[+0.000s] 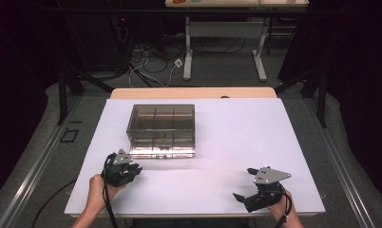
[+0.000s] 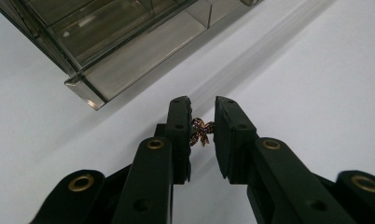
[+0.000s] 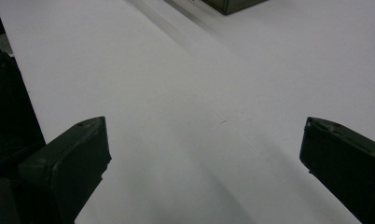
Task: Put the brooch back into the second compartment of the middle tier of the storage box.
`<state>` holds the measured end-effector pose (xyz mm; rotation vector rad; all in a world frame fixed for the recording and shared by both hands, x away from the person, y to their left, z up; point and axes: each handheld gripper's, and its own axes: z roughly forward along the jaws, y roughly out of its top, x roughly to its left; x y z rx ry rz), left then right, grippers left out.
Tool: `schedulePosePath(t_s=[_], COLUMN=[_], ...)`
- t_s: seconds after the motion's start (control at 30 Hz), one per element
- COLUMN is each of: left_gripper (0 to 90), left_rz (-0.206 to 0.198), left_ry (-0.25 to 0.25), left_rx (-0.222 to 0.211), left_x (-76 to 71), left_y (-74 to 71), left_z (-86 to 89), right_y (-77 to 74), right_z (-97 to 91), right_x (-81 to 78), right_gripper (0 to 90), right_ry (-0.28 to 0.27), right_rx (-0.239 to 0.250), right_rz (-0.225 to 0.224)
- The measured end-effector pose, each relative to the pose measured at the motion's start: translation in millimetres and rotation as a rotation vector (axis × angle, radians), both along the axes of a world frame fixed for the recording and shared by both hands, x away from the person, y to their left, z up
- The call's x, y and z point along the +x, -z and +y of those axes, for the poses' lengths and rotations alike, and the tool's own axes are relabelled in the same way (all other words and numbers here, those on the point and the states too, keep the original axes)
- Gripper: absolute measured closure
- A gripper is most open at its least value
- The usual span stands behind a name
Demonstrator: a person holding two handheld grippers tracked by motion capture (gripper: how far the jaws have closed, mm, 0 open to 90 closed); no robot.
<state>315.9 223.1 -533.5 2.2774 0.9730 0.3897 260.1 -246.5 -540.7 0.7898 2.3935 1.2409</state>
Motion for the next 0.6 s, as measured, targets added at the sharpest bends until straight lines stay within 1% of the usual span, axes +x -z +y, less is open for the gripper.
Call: schedulePosePath(t_s=[0.07,0.1,0.13,0.2,0.3,0.43,0.47,0.57,0.6], left_gripper=[76.3,76.3,76.3,76.3,76.3,76.3,76.3,76.3,76.3], left_rz=[-0.004,-0.006,-0.003,-0.014,-0.011,-0.019,-0.023,-0.026,-0.035], left_ry=[0.004,0.004,0.007,0.008,0.011,0.015,0.012,0.022,0.018], left_rx=[-0.002,-0.001,0.000,-0.007,-0.004,-0.005,-0.011,-0.002,-0.005], left_x=[-0.1,-0.3,-0.3,-0.1,-0.7,-0.6,-0.5,-0.5,-0.8], left_y=[-0.2,-0.6,-1.2,-1.5,-3.7,-5.4,-5.6,-7.9,-8.4], left_z=[-0.5,-0.7,-0.7,-1.3,-1.9,-3.1,-3.9,-4.9,-5.8], right_y=[0.1,-0.4,0.8,0.7,0.5,0.9,0.7,-0.2,-0.2], right_z=[0.1,-0.2,0.4,0.8,1.0,0.8,0.6,0.2,0.3], right_x=[-0.3,-0.1,0.3,-0.2,-0.2,0.1,0.4,-0.1,-0.2], right_gripper=[1.0,1.0,1.0,1.0,1.0,1.0,1.0,1.0,1.0], right_ry=[0.006,0.002,0.004,0.009,0.008,0.007,0.003,0.005,0.005], right_rx=[-0.001,-0.009,0.007,0.004,0.004,0.005,0.003,-0.001,-0.001], right_rz=[0.000,0.009,-0.002,0.002,0.000,0.001,-0.002,0.003,0.002])
